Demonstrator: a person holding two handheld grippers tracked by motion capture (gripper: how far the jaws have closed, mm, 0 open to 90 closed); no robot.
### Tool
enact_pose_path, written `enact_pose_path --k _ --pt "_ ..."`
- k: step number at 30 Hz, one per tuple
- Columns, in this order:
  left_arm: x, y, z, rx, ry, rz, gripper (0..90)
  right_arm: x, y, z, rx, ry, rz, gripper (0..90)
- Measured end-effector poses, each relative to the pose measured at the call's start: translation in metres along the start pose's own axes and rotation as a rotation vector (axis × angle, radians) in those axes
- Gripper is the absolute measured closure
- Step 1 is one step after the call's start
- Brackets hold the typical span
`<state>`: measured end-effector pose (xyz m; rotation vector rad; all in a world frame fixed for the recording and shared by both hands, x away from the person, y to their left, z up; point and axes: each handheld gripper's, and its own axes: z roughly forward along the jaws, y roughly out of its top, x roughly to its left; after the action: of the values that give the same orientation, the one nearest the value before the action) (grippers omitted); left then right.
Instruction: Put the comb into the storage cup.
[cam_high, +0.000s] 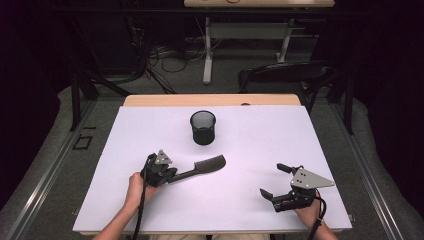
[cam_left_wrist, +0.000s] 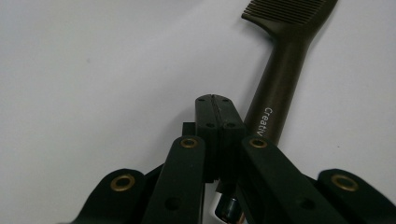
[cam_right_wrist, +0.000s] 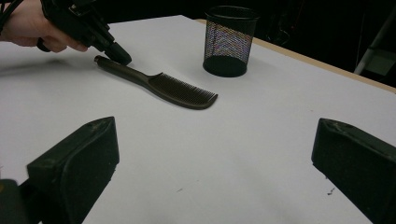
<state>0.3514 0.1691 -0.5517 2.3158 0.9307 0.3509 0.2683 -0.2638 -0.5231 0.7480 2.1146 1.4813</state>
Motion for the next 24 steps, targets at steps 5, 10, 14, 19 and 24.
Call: enact_pose_path --k 5,10,14,19,24 --pt "-0.001 -0.001 0.0 0.005 -0.007 -0.001 90.0 0.0 0.0 0.0 0.0 0.001 0.001 0.5" --pt "0.0 -0.001 -0.002 -0.004 -0.004 -0.001 89.8 0.0 0.0 0.0 0.003 0.005 0.004 0.5" --pt "0.002 0.0 -0.006 -0.03 0.002 -0.012 78.8 0.0 0.0 0.0 0.001 0.006 0.004 0.5" --pt "0.007 0.002 -0.012 -0.069 -0.001 -0.019 61.7 0.0 0.0 0.0 0.002 0.005 0.003 0.5" --pt "0.009 0.005 -0.017 -0.087 -0.01 -0.018 45.3 -0.001 0.0 0.001 0.004 0.006 0.001 0.5"
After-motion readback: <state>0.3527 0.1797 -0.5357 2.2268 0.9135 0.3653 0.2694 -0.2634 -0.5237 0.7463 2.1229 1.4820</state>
